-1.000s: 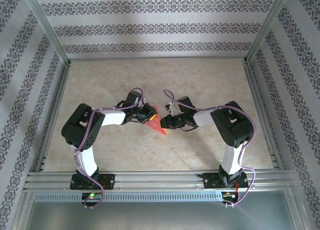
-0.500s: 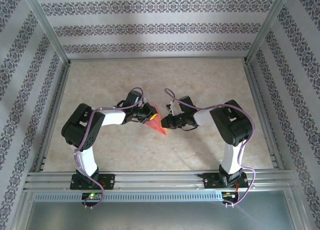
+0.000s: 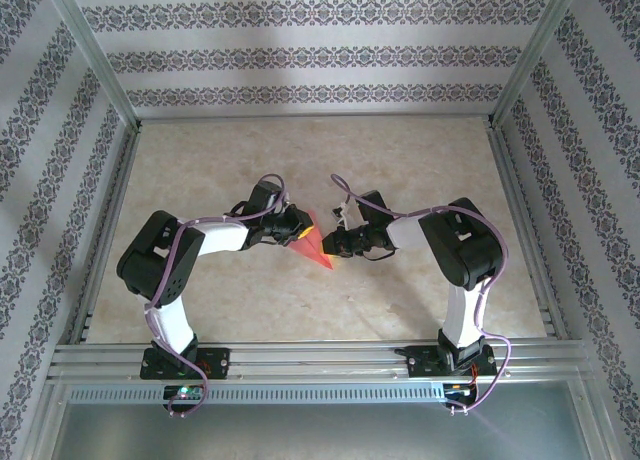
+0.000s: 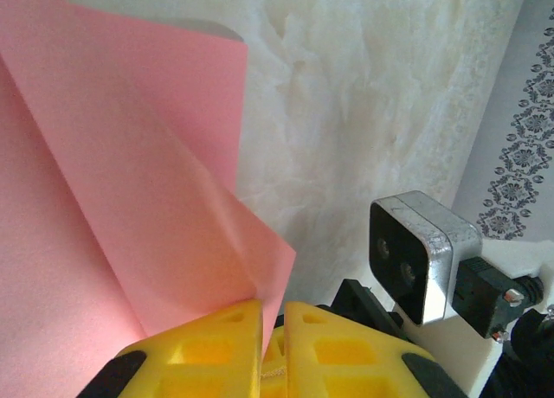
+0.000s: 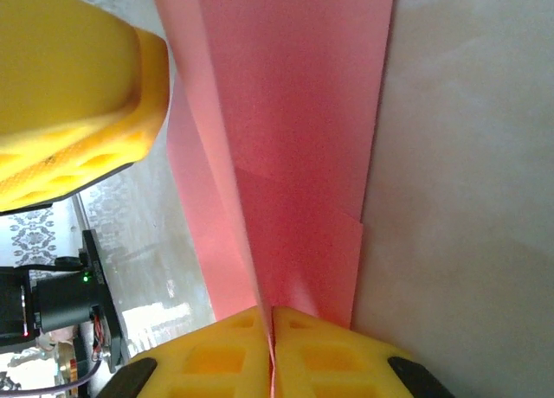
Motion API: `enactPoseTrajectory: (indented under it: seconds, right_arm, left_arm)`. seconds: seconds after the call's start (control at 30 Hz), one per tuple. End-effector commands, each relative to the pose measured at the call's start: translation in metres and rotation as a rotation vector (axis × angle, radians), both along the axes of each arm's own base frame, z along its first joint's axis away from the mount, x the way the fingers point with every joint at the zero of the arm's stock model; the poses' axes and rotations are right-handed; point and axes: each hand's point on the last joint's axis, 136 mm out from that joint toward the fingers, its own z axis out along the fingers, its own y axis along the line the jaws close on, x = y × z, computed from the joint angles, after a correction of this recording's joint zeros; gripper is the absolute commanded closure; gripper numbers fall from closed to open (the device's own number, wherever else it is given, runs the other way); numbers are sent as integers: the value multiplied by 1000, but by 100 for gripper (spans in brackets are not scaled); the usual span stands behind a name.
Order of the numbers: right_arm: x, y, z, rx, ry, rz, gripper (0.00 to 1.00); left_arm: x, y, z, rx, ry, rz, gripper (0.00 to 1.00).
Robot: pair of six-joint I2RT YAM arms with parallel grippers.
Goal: Fold a paper plane with a square sheet of paper (pick it up from the middle)
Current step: Fourth fold the wing at the center of the table.
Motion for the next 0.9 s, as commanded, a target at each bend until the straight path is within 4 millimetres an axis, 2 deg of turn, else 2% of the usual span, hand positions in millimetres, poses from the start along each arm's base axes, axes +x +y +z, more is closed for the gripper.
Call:
enactPoseTrajectory:
  seconds: [0.0, 0.47, 0.87]
  right_arm:
    - [-4, -20, -47, -163, 64, -62, 88]
    - [-5, -21, -50, -177, 86, -69, 86]
    - [-4, -22, -49, -175, 116, -81, 83]
  left_arm:
    - [-3, -9, -5, -19, -13, -31, 86]
    - [-4, -7, -22, 14, 13, -34, 88]
    - [-3, -8, -28, 25, 16, -45, 88]
